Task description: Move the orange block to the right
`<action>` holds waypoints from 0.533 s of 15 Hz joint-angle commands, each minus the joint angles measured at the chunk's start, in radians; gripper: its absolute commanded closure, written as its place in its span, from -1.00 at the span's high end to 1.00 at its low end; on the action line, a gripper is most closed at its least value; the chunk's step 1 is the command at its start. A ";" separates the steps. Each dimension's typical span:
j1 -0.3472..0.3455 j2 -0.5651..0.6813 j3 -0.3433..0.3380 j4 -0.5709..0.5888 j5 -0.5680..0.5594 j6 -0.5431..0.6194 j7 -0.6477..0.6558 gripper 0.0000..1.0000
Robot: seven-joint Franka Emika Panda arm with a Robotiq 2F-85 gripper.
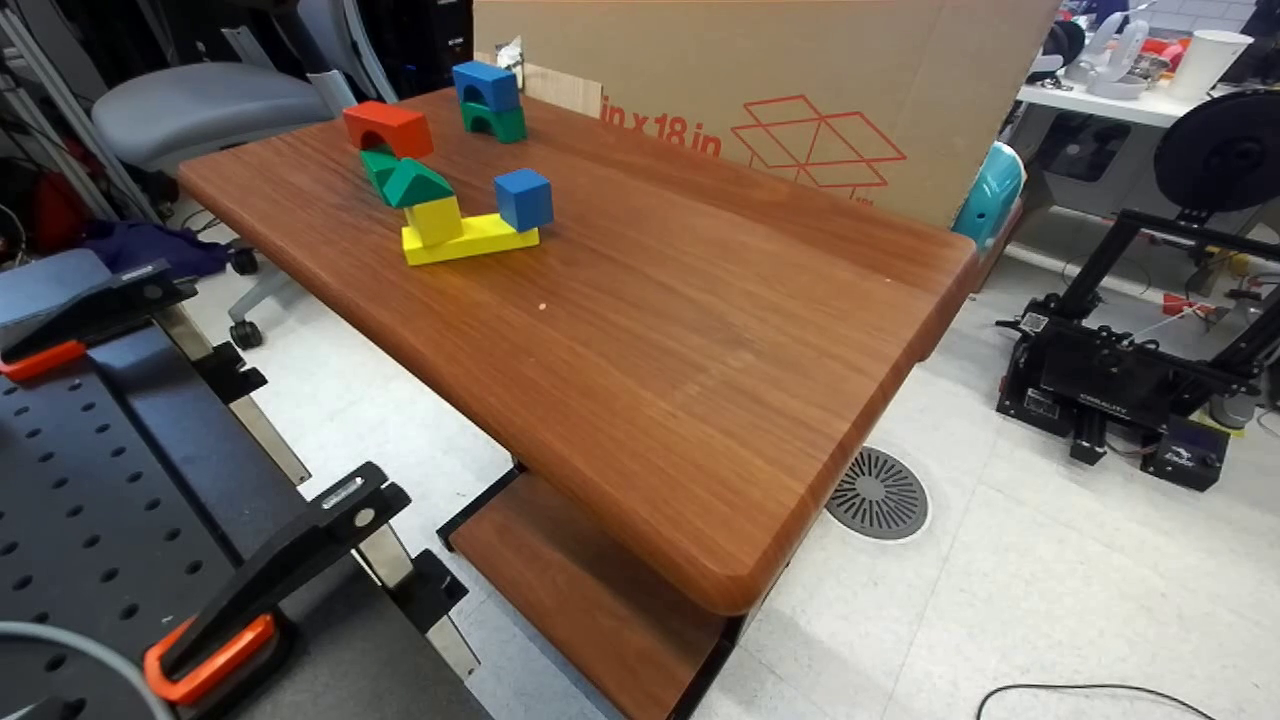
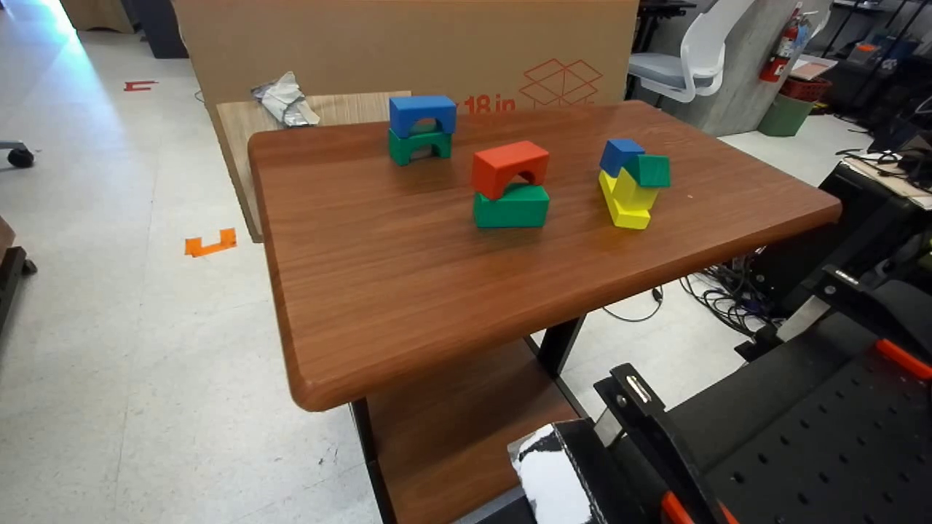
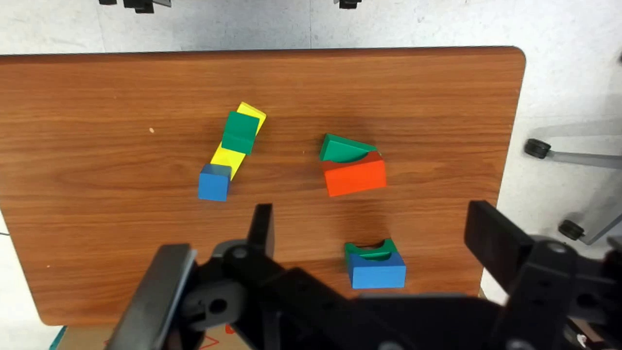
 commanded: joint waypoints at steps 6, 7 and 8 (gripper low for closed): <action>0.025 0.226 0.008 0.133 -0.144 0.046 0.028 1.00; 0.031 0.247 0.007 0.144 -0.156 0.045 0.031 1.00; 0.036 0.270 0.005 0.152 -0.162 0.043 0.032 1.00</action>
